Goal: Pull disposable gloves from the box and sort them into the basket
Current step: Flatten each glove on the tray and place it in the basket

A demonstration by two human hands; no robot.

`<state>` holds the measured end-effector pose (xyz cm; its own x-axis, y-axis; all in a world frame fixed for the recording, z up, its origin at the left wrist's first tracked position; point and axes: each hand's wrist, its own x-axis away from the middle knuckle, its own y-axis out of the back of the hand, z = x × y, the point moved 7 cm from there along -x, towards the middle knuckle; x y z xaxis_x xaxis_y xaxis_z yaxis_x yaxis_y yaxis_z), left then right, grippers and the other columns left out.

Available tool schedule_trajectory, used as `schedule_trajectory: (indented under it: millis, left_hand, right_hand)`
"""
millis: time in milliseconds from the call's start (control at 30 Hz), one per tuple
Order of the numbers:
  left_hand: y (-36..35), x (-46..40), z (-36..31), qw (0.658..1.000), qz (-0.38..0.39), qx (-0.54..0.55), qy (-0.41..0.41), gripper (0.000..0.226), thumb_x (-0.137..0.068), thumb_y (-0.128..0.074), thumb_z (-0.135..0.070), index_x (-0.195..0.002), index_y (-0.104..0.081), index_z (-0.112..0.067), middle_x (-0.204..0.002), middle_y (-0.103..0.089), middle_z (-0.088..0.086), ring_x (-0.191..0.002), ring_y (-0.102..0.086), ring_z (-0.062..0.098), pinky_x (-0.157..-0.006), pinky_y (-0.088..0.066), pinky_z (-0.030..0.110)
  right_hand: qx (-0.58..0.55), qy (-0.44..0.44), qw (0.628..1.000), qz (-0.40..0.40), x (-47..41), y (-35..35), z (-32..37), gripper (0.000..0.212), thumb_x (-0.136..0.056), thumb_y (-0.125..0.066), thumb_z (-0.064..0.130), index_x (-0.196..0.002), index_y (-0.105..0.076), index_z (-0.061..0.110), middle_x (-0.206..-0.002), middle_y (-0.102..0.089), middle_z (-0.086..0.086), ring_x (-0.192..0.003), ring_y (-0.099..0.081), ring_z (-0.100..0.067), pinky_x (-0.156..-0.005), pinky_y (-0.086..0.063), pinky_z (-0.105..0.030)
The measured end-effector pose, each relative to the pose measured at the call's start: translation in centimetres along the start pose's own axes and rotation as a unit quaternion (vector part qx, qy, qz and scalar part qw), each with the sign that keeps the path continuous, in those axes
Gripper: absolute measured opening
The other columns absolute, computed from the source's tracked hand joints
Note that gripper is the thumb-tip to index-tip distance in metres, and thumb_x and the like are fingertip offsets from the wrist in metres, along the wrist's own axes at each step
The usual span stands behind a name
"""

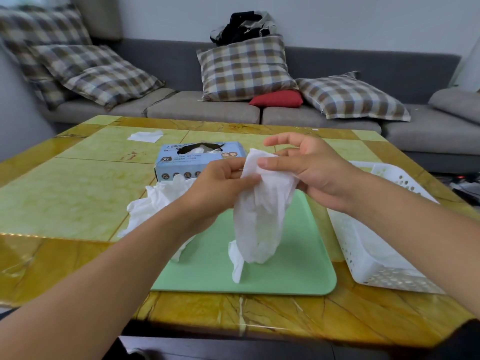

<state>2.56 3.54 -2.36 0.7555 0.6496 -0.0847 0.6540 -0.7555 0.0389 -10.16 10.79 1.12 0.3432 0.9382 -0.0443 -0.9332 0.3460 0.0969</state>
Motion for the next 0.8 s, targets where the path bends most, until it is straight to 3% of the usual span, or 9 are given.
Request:
schedule_trajectory:
  millis: [133, 233, 300, 367, 467, 567, 633, 700, 800]
  left_hand:
    - [0.5, 0.0, 0.0, 0.988, 0.027, 0.145, 0.053, 0.028, -0.103, -0.046, -0.007, -0.122, -0.067, -0.005, -0.115, -0.073, 0.015, -0.093, -0.071, 0.023, -0.084, -0.059, 0.032]
    - [0.8, 0.1, -0.5, 0.986, 0.05, 0.148, 0.059, 0.03, -0.103, -0.045, -0.008, -0.126, -0.065, -0.006, -0.12, -0.072, 0.015, -0.101, -0.072, 0.025, -0.086, -0.061, 0.033]
    - [1.2, 0.3, -0.8, 0.987, 0.061, 0.132, 0.067, 0.027, -0.097, -0.055, -0.014, -0.121, -0.068, -0.009, -0.114, -0.074, 0.012, -0.094, -0.074, 0.022, -0.077, -0.062, 0.03]
    - [1.5, 0.5, -1.0, 0.989, 0.078, 0.099, 0.073, 0.034, -0.085, -0.065, -0.02, -0.118, -0.07, -0.012, -0.111, -0.076, 0.008, -0.09, -0.074, 0.019, -0.071, -0.061, 0.026]
    - [2.0, 0.2, 0.0, 0.989, 0.092, 0.045, 0.108, 0.049, -0.077, -0.074, -0.016, -0.125, -0.067, -0.011, -0.116, -0.074, 0.01, -0.101, -0.073, 0.024, -0.082, -0.062, 0.033]
    - [2.6, -0.5, 2.5, 0.979, 0.072, -0.028, 0.189, 0.047, -0.076, -0.08, -0.011, -0.122, -0.068, -0.01, -0.114, -0.075, 0.01, -0.104, -0.073, 0.028, -0.089, -0.06, 0.041]
    - [2.6, -0.9, 3.8, 0.971, 0.049, -0.065, 0.223, 0.045, -0.079, -0.082, -0.012, -0.122, -0.068, -0.01, -0.114, -0.075, 0.007, -0.1, -0.074, 0.023, -0.086, -0.061, 0.038]
    - [2.5, -2.0, 3.5, 0.98, 0.008, -0.07, 0.188, 0.037, -0.084, -0.079, -0.016, -0.12, -0.068, -0.012, -0.109, -0.076, 0.002, -0.09, -0.074, 0.014, -0.073, -0.06, 0.028]
    - [3.2, -3.7, -0.8, 0.997, -0.077, 0.003, 0.012, 0.012, -0.093, -0.068, -0.012, -0.106, -0.069, -0.013, -0.092, -0.076, 0.0, -0.071, -0.07, 0.01, -0.06, -0.055, 0.024]
  right_hand:
    - [-0.024, -0.146, 0.982, 0.12, 0.7, -0.8, -2.7, 0.042, -0.069, -0.089, 0.023, -0.107, -0.072, 0.016, -0.095, -0.069, -0.006, -0.083, -0.057, -0.019, -0.078, -0.042, -0.033]
    - [-0.025, -0.169, 0.977, 0.129, 0.7, -1.3, -3.6, 0.055, -0.071, -0.087, 0.027, -0.121, -0.07, 0.011, -0.108, -0.071, -0.008, -0.1, -0.06, -0.024, -0.097, -0.046, -0.04]
    - [-0.063, -0.167, 0.974, 0.141, 0.5, -1.5, -3.3, 0.065, -0.075, -0.082, 0.03, -0.132, -0.064, 0.005, -0.13, -0.065, -0.018, -0.11, -0.058, -0.029, -0.11, -0.042, -0.048]
    - [-0.08, -0.167, 0.97, 0.159, 0.5, -1.7, -3.3, 0.059, -0.084, -0.075, 0.027, -0.136, -0.06, 0.003, -0.137, -0.06, -0.019, -0.118, -0.058, -0.035, -0.115, -0.037, -0.051]
    - [-0.08, -0.18, 0.966, 0.165, 0.3, -1.5, -4.4, 0.049, -0.089, -0.063, 0.019, -0.135, -0.061, 0.004, -0.134, -0.063, -0.019, -0.12, -0.061, -0.036, -0.108, -0.046, -0.05]
    - [-0.067, -0.225, 0.961, 0.146, -0.5, -1.0, -6.7, 0.038, -0.096, -0.057, 0.012, -0.133, -0.061, 0.004, -0.12, -0.068, -0.016, -0.096, -0.068, -0.027, -0.085, -0.059, -0.04]
    - [-0.041, -0.242, 0.962, 0.118, -1.1, -0.7, -7.8, 0.028, -0.101, -0.052, 0.01, -0.126, -0.062, 0.005, -0.105, -0.07, -0.012, -0.084, -0.067, -0.021, -0.076, -0.06, -0.035]
    - [-0.038, -0.195, 0.977, 0.071, -2.3, -0.2, -6.9, 0.018, -0.102, -0.052, 0.009, -0.115, -0.064, 0.008, -0.096, -0.069, -0.009, -0.078, -0.065, -0.019, -0.073, -0.057, -0.032]
    - [-0.028, -0.01, 1.0, 0.0, -3.5, 1.5, -2.0, 0.017, -0.102, -0.054, 0.009, -0.11, -0.068, 0.005, -0.101, -0.073, -0.011, -0.084, -0.069, -0.022, -0.076, -0.057, -0.032]
